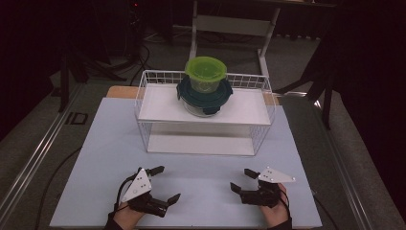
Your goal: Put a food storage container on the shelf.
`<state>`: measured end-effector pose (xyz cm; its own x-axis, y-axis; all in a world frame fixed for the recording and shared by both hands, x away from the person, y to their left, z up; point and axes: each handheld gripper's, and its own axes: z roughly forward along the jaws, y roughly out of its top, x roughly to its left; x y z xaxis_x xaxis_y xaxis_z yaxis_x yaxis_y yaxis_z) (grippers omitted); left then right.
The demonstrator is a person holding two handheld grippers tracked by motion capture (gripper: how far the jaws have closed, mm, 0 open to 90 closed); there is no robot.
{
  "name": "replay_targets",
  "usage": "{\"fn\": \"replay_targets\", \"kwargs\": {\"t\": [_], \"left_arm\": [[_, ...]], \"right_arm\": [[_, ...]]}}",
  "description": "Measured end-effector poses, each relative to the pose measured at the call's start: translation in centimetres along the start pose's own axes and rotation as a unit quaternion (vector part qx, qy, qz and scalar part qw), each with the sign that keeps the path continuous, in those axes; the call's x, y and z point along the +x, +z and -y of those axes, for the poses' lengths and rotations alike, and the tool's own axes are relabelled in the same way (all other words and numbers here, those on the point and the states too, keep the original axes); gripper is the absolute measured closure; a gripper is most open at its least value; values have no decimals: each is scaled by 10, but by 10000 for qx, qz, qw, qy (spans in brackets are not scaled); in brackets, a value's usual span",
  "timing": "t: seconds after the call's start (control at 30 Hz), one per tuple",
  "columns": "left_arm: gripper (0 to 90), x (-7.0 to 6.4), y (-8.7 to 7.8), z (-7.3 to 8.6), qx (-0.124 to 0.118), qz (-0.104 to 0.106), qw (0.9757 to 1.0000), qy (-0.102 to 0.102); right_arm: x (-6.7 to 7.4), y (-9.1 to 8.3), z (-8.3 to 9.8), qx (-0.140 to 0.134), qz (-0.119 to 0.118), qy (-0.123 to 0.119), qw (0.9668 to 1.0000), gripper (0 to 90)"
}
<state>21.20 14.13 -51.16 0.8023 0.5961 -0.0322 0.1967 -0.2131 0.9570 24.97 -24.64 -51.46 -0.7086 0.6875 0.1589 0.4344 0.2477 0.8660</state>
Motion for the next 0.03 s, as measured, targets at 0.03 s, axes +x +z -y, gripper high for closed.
{"fn": "replay_targets", "kwargs": {"t": [0.03], "left_arm": [[4, 0, 0, 0, 0, 0, 10000, 0]], "right_arm": [[-1, 0, 0, -6, -21, 41, 10000, 187]]}}
